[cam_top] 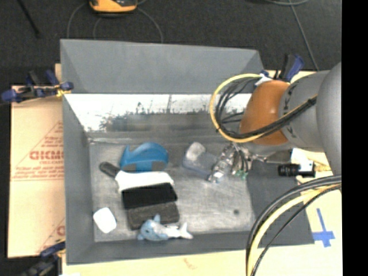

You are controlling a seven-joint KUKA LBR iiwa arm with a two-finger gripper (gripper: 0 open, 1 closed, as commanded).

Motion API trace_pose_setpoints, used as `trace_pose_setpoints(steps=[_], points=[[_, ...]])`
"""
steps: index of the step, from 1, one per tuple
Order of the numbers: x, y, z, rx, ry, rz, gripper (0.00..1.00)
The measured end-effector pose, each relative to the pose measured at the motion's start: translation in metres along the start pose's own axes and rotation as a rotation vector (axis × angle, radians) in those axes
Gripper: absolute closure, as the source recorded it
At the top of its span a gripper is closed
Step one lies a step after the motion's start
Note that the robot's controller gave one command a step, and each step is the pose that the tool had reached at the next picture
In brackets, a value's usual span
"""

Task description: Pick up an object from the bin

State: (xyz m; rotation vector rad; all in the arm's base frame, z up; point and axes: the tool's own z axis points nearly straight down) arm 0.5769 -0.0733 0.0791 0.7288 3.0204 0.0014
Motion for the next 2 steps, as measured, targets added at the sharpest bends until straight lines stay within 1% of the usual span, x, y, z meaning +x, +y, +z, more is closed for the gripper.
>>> trace_pose_setpoints(steps=[1, 2], points=[[0.001, -0.001, -0.004, 0.003, 0.010, -0.001, 1.00], [0.004, -0.001, -0.018, 0.008, 0.026, -0.002, 1.00]])
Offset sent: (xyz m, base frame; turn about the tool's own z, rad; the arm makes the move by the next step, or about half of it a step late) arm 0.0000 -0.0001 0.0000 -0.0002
